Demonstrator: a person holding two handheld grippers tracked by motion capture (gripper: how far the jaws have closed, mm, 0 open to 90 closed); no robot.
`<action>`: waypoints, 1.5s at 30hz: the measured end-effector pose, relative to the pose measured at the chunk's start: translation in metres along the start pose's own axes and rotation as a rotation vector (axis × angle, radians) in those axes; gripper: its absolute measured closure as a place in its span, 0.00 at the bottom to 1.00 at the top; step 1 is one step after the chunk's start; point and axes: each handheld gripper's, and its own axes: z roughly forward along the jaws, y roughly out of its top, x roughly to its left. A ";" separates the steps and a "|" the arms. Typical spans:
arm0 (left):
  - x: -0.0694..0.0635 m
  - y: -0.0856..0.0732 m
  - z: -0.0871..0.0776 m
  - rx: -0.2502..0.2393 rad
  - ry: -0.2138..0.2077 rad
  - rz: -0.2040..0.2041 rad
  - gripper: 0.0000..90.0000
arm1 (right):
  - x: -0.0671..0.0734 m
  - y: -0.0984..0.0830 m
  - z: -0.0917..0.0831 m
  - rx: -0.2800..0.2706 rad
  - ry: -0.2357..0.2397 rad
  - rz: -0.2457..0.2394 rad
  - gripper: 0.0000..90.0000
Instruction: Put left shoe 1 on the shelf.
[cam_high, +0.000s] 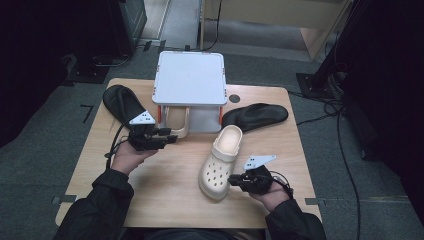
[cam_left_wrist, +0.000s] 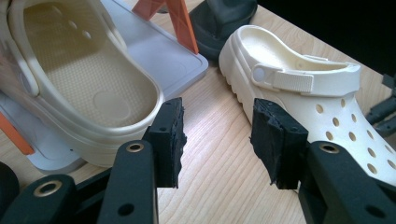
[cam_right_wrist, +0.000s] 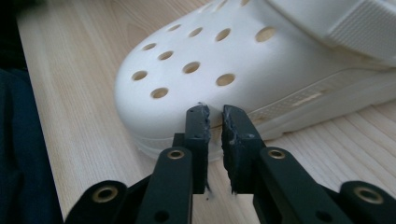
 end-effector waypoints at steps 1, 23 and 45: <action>0.000 0.000 0.000 0.000 -0.001 0.000 0.60 | 0.001 -0.001 0.001 -0.007 0.014 -0.005 0.91; -0.001 0.000 0.001 0.011 -0.002 0.000 0.60 | 0.025 0.023 0.043 -0.072 0.089 -0.014 0.90; 0.000 -0.006 0.000 0.031 0.000 -0.022 0.63 | 0.035 0.065 0.092 -0.119 0.057 -0.041 0.95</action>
